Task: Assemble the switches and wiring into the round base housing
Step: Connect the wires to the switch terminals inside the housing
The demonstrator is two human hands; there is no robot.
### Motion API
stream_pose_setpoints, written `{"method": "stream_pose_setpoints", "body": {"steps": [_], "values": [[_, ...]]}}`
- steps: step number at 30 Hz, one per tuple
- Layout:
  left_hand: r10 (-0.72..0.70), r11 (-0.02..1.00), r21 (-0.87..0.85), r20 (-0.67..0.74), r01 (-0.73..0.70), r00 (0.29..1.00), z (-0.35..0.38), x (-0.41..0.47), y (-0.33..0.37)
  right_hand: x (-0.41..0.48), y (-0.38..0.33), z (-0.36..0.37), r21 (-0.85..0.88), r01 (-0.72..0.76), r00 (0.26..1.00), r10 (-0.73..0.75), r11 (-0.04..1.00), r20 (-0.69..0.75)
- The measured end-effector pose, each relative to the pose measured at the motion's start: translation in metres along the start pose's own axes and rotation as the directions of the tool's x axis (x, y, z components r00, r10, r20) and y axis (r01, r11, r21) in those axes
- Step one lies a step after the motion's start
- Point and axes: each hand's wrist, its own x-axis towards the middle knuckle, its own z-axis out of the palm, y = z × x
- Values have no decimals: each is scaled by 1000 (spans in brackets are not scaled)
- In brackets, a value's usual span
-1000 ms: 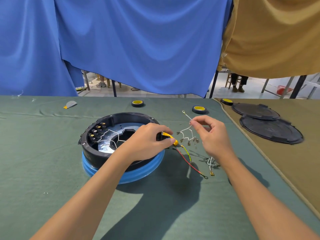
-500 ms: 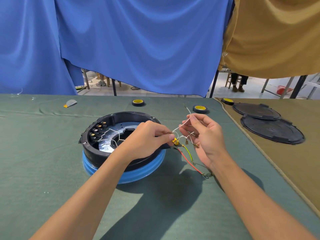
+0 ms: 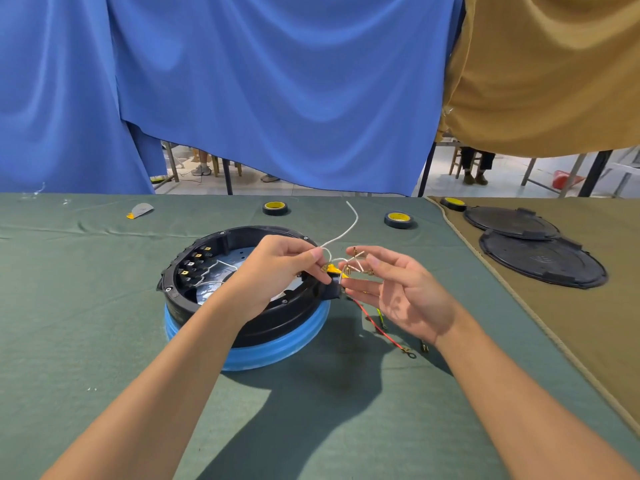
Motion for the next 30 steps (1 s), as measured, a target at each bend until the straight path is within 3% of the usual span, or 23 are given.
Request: {"method": "stream_pose_setpoints", "body": {"steps": [5,8,14,17,20,23,27,30], "values": [[16,1000,-15,14,-16,1000,-2,4,-4,1,0,6,-28,2,1000,-2,1000,-29],[16,1000,-13,27,-15,1000,-3,5,-6,1,0,14,72,13,999,-10,997,-45],[-10,993,-117,56,16,998,-6,6,-7,1,-5,7,236,40,994,-63,971,93],[-48,988,-140,77,58,996,-9,7,-7,4,-4,5,223,46,999,-47,974,-4],[-71,988,-129,89,82,993,-9,7,-6,6,-2,7,152,65,988,-42,986,-152],[-92,986,-127,91,104,992,-9,6,-5,6,-2,12,2,134,963,-130,991,-238],[-85,988,-121,114,99,990,-9,6,-5,6,1,23,-336,243,899,-342,910,-275],[-77,986,-136,104,91,992,-8,7,-5,7,5,28,-455,238,878,-391,858,-277]]}}
